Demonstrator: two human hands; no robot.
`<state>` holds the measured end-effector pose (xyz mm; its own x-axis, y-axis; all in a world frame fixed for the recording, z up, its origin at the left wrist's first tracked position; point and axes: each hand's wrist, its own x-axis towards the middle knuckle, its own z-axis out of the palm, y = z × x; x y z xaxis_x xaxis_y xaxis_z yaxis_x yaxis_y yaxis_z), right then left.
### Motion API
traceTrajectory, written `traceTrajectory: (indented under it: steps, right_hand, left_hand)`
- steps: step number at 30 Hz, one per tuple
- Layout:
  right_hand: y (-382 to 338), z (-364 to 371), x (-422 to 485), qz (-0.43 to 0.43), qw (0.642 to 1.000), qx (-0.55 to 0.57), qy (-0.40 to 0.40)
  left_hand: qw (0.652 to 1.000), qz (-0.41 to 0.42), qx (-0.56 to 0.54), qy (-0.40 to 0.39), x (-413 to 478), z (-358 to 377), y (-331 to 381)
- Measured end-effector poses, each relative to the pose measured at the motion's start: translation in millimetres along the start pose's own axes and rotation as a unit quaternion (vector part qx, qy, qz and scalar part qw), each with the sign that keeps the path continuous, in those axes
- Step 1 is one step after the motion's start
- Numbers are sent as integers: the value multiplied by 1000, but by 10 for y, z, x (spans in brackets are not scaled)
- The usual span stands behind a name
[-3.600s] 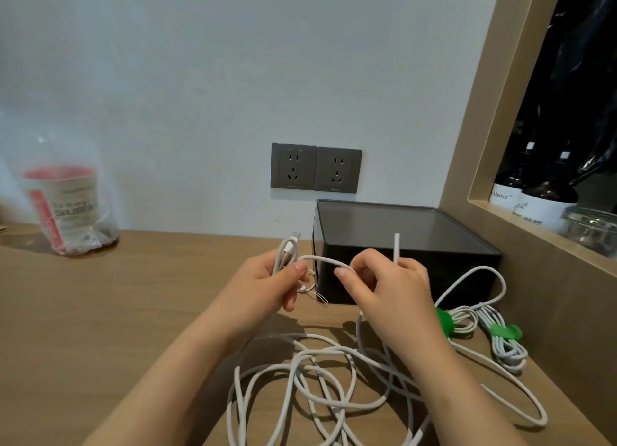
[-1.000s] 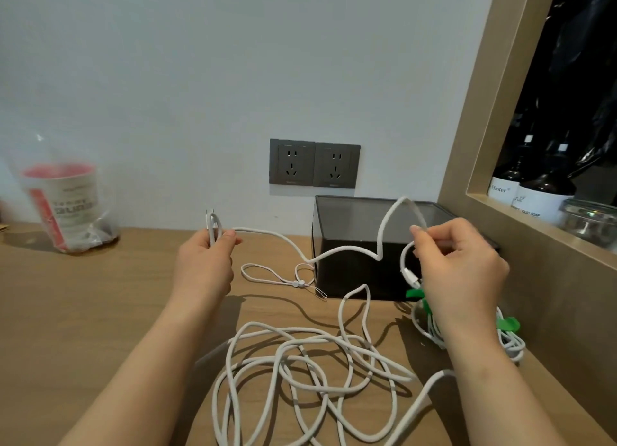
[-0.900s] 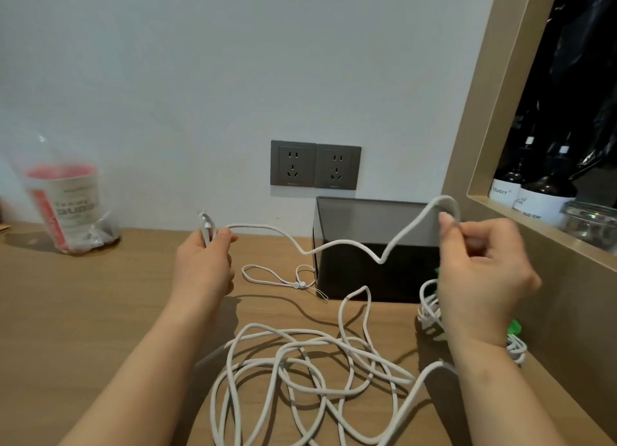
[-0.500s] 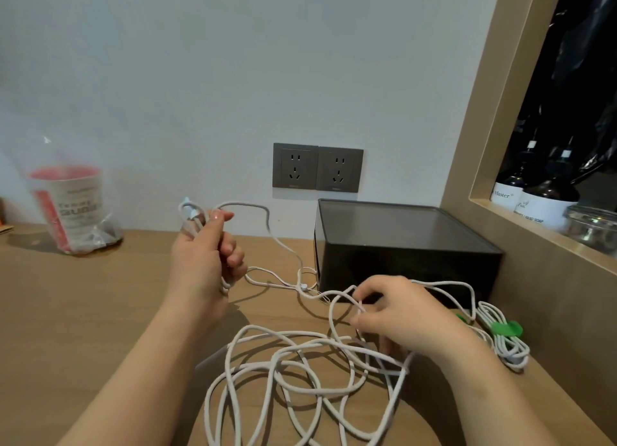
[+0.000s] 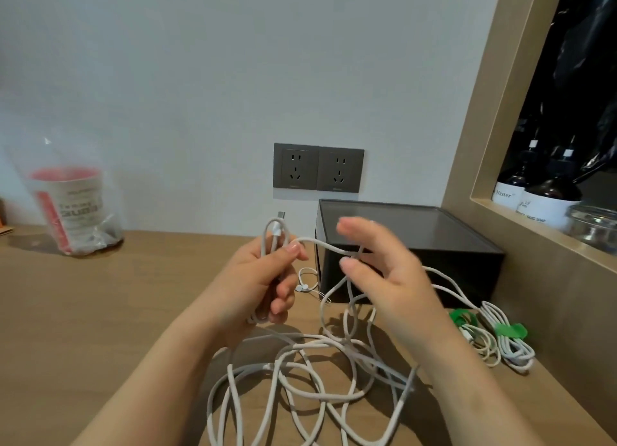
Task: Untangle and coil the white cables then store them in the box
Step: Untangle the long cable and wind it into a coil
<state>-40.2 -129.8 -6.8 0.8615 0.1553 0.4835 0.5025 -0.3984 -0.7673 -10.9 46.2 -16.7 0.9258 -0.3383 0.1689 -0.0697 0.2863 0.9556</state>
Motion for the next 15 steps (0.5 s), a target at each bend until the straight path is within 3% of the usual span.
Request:
traceTrajectory:
  steps: [2, 5, 9, 15]
  right_hand:
    - [18, 49, -1, 27, 997, -66, -19]
    - [52, -7, 15, 39, 976, -212, 41]
    - [37, -49, 20, 67, 938, -340, -15]
    - [225, -240, 28, 188, 883, -430, 31]
  left_hand:
    - [1000, 3, 23, 4, 2, -2, -4]
    - [996, 13, 80, 23, 14, 34, -59]
    - [991, 41, 109, 63, 23, 90, -85]
    - [983, 92, -59, 149, 68, -20, 33]
